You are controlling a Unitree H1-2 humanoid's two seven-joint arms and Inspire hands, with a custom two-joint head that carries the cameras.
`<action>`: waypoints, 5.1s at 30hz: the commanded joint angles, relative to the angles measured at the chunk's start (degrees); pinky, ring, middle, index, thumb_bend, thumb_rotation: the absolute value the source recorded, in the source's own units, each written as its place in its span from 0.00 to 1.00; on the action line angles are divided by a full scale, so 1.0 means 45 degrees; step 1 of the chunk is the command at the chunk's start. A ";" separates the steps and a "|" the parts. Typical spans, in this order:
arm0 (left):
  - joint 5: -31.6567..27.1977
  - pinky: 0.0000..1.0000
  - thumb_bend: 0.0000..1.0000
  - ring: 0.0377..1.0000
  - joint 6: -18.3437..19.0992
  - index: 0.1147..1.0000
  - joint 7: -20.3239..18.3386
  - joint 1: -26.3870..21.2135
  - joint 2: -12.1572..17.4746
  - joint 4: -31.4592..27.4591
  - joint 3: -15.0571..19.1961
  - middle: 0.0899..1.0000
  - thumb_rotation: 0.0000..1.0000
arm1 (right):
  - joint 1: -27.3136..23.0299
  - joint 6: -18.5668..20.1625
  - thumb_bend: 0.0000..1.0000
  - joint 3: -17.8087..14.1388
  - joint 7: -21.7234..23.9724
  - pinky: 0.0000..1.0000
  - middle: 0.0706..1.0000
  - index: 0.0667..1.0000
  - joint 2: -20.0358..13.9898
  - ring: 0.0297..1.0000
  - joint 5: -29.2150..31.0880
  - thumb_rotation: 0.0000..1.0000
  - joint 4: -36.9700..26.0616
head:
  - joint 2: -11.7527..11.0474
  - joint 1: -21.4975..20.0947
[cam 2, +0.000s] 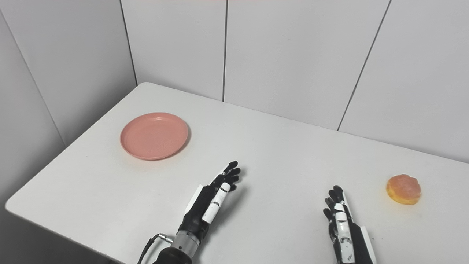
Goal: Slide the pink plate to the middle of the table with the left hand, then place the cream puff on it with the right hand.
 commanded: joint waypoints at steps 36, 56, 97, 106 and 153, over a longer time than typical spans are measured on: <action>-0.2040 0.89 0.48 0.89 0.2579 0.88 -0.1453 -0.1312 0.1096 -0.4080 0.1200 0.90 1.00 | -0.0629 -0.0215 0.16 0.0012 -0.0136 1.00 1.00 1.00 0.0402 1.00 0.0159 1.00 -0.0040 | 0.0355 -0.0059; -0.2624 0.92 0.47 0.90 0.3471 0.88 -0.1037 -0.3622 0.2275 -0.4095 0.3267 0.90 1.00 | -0.0676 -0.0131 0.16 -0.0063 -0.0008 1.00 1.00 1.00 0.0298 1.00 0.0297 1.00 0.0100 | 0.0286 0.0078; -0.5410 0.92 0.41 0.92 0.2583 0.89 -0.0393 -0.5659 0.5556 0.0267 0.7814 0.92 1.00 | -0.0509 -0.0263 0.14 -0.0005 -0.0008 1.00 1.00 1.00 0.0297 1.00 0.0257 1.00 -0.0054 | 0.0045 0.0139; -0.5946 0.93 0.41 0.92 0.2478 0.89 -0.0301 -0.5730 0.5855 0.1125 0.8174 0.92 1.00 | -0.0522 -0.0291 0.13 -0.0037 -0.0010 1.00 1.00 1.00 0.0252 1.00 0.0237 1.00 -0.0029 | 0.0044 0.0199; -0.6591 0.95 0.34 0.92 0.0965 0.90 -0.0267 -0.5535 0.6050 0.5653 0.8385 0.92 1.00 | -0.0356 0.0047 0.15 -0.0005 -0.0083 1.00 1.00 1.00 0.0253 1.00 0.0219 1.00 -0.0501 | 0.0400 0.0179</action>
